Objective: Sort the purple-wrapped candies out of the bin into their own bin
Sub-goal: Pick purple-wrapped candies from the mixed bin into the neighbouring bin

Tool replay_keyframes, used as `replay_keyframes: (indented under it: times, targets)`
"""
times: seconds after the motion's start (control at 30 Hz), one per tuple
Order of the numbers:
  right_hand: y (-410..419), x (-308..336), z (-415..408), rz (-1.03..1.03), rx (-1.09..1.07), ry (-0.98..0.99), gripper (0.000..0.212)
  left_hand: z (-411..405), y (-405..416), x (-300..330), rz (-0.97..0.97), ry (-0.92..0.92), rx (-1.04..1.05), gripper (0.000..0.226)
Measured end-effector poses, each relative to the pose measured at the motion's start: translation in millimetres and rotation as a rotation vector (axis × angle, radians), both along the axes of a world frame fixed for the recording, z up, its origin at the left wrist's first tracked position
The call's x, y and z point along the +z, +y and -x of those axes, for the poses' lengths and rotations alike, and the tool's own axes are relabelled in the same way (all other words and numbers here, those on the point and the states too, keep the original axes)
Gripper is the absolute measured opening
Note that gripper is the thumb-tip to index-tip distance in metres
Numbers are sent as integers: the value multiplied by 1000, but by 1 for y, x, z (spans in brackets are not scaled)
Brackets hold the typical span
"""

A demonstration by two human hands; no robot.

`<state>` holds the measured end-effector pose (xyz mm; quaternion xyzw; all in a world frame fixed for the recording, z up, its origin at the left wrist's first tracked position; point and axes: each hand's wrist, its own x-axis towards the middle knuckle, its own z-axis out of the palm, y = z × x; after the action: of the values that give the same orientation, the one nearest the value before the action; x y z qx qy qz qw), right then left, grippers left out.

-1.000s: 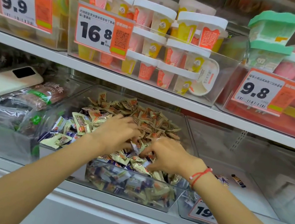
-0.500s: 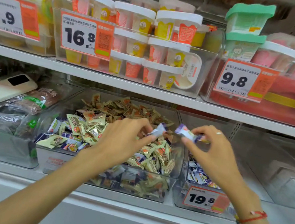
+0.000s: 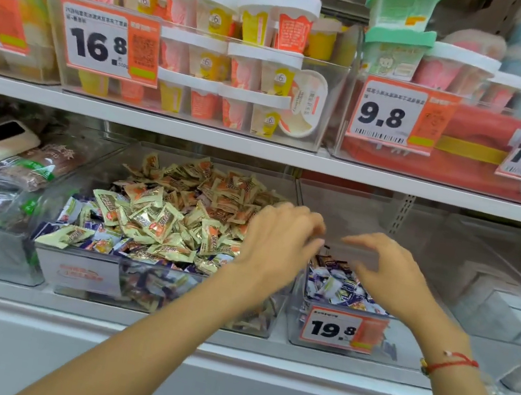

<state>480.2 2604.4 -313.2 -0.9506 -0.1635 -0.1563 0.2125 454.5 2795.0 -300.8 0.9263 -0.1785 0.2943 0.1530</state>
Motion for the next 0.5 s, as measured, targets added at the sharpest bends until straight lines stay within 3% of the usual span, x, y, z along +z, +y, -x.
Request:
replay_keyframes:
  times: [0.1,0.23,0.3,0.5]
  targets:
    - [32,9,15,-92,96,-142,33,3,60,-10,41,59,47,19]
    - [97,12,29,-59,353,-118,27,5,134,-31,-248,421,16,32]
    - [129,5,20,54,444,-26,27,8,151,-33,-300,513,-3,39]
    - [176,-13,-33,685,417,252,44,10,161,-18,-295,444,71,38]
